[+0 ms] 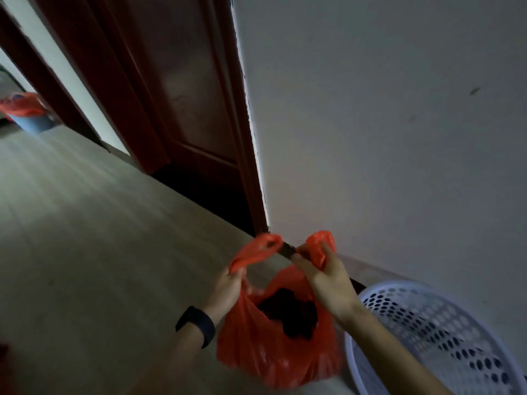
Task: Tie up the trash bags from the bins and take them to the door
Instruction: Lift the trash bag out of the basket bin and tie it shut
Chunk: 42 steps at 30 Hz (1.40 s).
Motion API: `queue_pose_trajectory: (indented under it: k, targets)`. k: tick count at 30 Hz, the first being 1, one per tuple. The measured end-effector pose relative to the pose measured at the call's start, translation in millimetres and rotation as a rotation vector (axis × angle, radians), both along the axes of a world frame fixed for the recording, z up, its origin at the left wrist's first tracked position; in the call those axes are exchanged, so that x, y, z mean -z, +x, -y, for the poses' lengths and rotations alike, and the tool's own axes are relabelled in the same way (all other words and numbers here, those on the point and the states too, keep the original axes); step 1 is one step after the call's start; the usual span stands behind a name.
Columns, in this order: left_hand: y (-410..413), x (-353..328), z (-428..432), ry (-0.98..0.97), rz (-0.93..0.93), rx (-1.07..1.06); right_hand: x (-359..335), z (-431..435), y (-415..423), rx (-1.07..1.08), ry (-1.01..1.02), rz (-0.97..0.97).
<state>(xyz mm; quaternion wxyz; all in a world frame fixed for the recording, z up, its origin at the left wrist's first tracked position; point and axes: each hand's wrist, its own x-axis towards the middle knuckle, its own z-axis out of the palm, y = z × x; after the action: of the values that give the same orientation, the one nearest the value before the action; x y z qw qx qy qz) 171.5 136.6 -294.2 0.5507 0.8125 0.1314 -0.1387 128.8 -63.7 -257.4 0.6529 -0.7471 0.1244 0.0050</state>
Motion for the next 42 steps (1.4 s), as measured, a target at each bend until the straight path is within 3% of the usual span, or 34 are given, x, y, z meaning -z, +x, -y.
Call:
queue_pose_trajectory:
  k: [4, 7, 10, 15, 17, 21, 25, 29, 32, 36, 40, 42]
  targets:
    - [26, 21, -11, -0.241, -0.078, -0.134, 9, -8, 7, 0.139, -0.421, 0.188]
    - [45, 24, -1, -0.293, -0.097, -0.107, 1, -3, 18, 0.184, -0.584, 0.149]
    - [57, 19, 19, -0.372, -0.092, 0.044, -10, 12, 31, 0.318, -0.904, 0.187]
    - [68, 19, 64, -0.567, -0.183, 0.314, -7, 45, 47, 0.439, -1.032, 0.284]
    - [67, 22, 77, -0.631, -0.194, 0.374, -6, 52, 46, 0.382, -0.995, 0.298]
    - [64, 37, 89, -0.672, -0.192, 0.597, -5, 58, 43, 0.308, -0.622, 0.204]
    - [51, 44, 91, -0.633, -0.210, 0.821, -5, 62, 50, 0.337, -0.396, 0.182]
    - [42, 45, 92, -0.481, -0.209, 0.888, 3, 66, 59, 0.259, -0.412, 0.128]
    - [35, 49, 93, -0.309, -0.133, 0.824, 7, 67, 59, 0.272, -0.413, 0.111]
    - [34, 54, 68, -0.445, -0.190, 0.530, 28, 46, 38, 0.405, -0.112, 0.131]
    - [47, 48, 34, -0.513, -0.275, 0.514, 62, 6, 16, -0.058, -0.217, -0.063]
    - [54, 45, 24, -0.486, -0.272, 0.506, 76, -11, 17, -0.166, -0.169, -0.111]
